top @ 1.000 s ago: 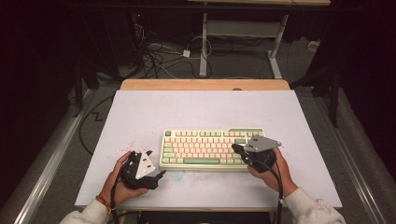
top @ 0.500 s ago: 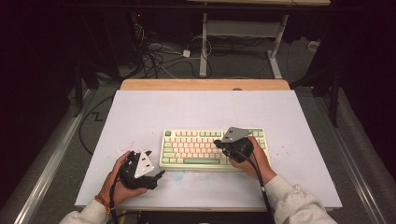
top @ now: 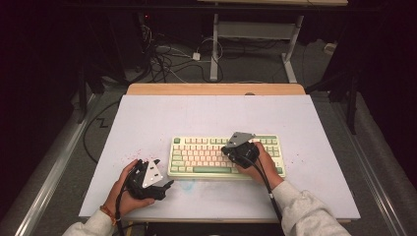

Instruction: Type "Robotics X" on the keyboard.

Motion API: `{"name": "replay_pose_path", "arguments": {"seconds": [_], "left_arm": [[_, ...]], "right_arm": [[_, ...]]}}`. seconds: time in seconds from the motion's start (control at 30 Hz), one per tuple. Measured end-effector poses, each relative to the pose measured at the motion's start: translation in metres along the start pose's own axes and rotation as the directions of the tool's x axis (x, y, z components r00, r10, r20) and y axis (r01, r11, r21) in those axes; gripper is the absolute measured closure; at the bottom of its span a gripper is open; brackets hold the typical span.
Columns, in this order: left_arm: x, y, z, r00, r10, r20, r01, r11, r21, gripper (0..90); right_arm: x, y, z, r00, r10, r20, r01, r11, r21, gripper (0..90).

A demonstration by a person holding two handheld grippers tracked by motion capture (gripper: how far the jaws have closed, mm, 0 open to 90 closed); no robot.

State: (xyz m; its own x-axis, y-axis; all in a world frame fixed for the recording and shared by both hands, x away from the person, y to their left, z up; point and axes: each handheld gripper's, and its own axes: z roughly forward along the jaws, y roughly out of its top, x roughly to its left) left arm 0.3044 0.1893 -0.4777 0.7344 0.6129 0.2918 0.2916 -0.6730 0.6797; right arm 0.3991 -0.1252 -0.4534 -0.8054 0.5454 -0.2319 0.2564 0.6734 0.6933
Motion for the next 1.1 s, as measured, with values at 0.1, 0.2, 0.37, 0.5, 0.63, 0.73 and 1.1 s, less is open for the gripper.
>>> {"name": "replay_pose_path", "arguments": {"seconds": [0.1,0.2,0.37,0.5,0.63,0.73,1.1], "left_arm": [[0.0002,-0.0001,0.0004,1.0000,0.000,0.002,0.000,1.0000,0.002,18.5],[0.0002,-0.0003,0.0004,1.0000,0.002,0.002,-0.002,1.0000,0.004,18.5],[0.0016,-0.0007,-0.0001,1.0000,-0.002,-0.001,0.002,1.0000,0.004,18.6],[0.0007,-0.0004,0.0007,1.0000,0.006,0.000,-0.006,0.9999,0.010,18.6],[0.0005,-0.0002,0.0007,1.0000,0.004,-0.002,-0.004,1.0000,0.006,18.6],[0.0004,-0.0004,0.0009,1.0000,0.004,-0.001,-0.004,0.9999,0.009,18.6],[0.0003,-0.0003,0.0013,1.0000,0.008,0.000,-0.008,0.9998,0.017,18.7]], "right_arm": [[0.0014,0.0014,0.0030,1.0000,-0.002,-0.002,0.002,1.000,0.004,89.9],[0.0023,0.0028,0.0043,1.0000,-0.010,0.001,0.010,1.000,0.005,89.9],[0.0026,0.0029,0.0045,1.0000,-0.005,0.006,0.005,1.000,0.007,89.9],[0.0013,0.0019,0.0052,0.9999,-0.007,0.008,0.007,1.000,0.009,89.8],[0.0009,0.0016,0.0064,0.9999,-0.013,0.000,0.013,0.999,0.030,89.8],[0.0015,0.0014,0.0058,0.9999,-0.011,0.000,0.011,1.000,0.026,89.7],[0.0002,0.0027,-0.0023,0.9999,0.012,0.004,-0.012,1.000,-0.028,86.9]]}}
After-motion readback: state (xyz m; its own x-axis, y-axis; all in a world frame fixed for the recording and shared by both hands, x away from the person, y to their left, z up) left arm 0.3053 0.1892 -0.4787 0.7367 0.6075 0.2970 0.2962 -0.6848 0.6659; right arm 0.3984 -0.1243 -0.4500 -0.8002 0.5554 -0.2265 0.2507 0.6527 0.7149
